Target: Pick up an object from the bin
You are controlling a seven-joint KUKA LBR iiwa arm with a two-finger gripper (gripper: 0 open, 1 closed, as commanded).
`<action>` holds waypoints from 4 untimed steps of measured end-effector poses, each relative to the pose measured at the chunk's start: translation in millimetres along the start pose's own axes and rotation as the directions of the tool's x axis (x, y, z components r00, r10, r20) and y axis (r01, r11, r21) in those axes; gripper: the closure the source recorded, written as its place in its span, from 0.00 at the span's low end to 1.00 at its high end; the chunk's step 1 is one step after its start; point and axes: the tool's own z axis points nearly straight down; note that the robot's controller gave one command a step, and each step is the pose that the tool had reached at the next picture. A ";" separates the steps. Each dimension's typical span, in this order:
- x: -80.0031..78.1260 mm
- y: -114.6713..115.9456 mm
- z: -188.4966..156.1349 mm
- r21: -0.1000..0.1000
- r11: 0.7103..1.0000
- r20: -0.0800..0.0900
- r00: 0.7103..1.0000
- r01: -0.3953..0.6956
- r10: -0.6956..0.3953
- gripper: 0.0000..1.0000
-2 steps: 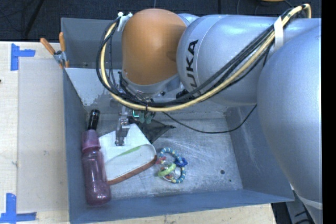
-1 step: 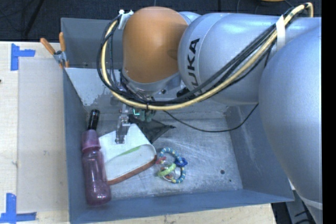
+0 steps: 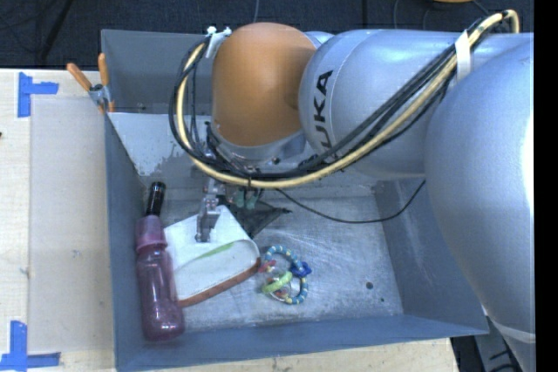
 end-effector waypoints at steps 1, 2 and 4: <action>5.2 -32.0 15.6 0.005 0.998 -0.009 0.998 -0.064 0.064 0.00; 39.3 -34.9 50.6 0.004 0.995 -0.006 0.995 -0.097 0.097 1.00; 39.1 -35.2 50.5 0.004 0.995 -0.006 0.995 -0.099 0.099 0.00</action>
Offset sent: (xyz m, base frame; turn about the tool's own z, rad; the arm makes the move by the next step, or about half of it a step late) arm -0.0405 -0.0324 -0.0498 0.0954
